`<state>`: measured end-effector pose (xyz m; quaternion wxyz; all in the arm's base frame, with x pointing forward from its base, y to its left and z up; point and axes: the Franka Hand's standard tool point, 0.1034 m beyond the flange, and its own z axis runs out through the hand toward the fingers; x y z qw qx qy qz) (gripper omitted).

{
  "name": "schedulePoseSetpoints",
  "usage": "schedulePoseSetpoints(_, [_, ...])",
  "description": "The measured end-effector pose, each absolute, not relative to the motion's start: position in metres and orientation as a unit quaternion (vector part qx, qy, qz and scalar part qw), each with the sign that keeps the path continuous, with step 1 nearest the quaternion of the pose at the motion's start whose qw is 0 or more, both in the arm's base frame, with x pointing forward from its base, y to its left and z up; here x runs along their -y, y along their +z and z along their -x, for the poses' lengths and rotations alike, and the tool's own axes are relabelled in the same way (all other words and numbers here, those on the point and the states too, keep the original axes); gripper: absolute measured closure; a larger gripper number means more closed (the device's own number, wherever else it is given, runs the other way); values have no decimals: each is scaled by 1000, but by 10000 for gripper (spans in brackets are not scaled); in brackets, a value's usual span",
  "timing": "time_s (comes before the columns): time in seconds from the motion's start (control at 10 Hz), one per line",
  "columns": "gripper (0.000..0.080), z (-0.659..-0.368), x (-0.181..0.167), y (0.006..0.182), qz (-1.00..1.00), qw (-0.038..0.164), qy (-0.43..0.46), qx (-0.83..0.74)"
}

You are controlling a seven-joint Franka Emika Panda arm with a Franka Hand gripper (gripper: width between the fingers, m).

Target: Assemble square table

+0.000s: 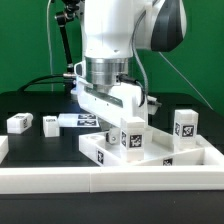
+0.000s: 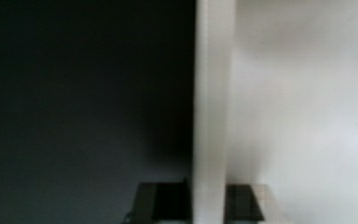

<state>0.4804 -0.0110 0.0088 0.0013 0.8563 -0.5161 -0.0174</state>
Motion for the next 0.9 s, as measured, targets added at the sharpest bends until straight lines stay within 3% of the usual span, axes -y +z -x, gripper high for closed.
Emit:
schedulePoseSetpoints(0.4, [732, -481, 13, 9, -861, 2, -17, 508])
schedulePoseSetpoints(0.9, [733, -488, 36, 14, -932, 2, -9, 362])
